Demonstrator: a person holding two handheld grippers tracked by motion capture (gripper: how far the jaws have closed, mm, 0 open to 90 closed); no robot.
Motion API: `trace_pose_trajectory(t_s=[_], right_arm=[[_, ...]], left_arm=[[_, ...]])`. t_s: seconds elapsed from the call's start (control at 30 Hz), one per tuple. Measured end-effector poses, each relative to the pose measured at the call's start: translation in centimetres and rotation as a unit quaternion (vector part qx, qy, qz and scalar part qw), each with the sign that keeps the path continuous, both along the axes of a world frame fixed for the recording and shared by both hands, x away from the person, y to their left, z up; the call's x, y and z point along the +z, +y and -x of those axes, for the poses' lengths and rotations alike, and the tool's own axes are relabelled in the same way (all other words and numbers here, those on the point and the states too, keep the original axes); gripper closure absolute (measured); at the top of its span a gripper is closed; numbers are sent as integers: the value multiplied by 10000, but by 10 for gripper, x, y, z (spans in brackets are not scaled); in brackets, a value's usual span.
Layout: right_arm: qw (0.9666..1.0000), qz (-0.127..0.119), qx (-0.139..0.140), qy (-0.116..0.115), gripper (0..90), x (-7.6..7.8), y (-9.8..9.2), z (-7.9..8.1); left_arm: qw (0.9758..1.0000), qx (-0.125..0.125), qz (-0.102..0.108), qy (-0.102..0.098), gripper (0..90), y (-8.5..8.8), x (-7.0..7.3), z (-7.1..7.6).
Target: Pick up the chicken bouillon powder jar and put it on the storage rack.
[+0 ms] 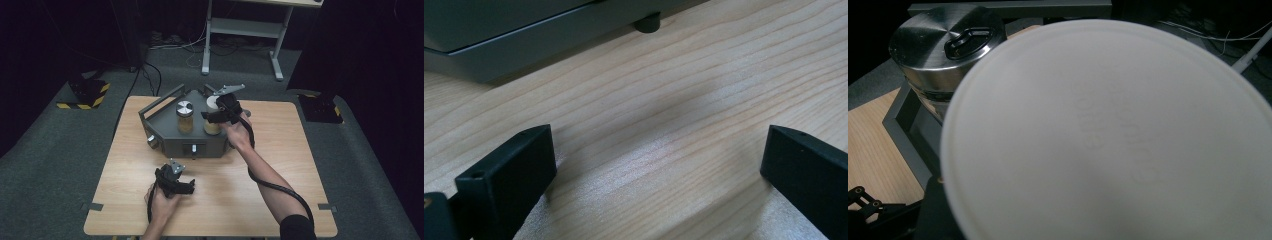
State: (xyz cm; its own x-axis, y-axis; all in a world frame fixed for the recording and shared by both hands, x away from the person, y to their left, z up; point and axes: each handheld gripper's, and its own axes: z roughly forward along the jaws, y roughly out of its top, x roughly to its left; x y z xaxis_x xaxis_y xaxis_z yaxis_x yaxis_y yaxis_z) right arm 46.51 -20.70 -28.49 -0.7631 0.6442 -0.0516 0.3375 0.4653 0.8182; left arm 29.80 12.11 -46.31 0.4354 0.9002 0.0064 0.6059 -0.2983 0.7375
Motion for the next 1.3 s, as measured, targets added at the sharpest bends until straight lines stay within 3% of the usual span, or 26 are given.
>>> trace_pose_trajectory(t_s=[0.57,0.67,0.7,0.87,1.3], right_arm=[[10000,-67,-32,40,330,-3,0,-2],[9999,-42,-49,88,289,-3,1,-3],[9999,-47,-74,99,224,-5,0,-2],[9998,-142,-151,-40,120,-7,-6,4],[9991,-270,-187,-272,50,-10,-24,20]], left_arm=[[10000,4,-1,-1,12,0,0,0],[10000,5,-3,0,12,0,0,0],[10000,6,-3,-1,12,0,0,0],[10000,6,-6,0,12,0,0,0],[10000,18,3,-5,12,-1,0,0]])
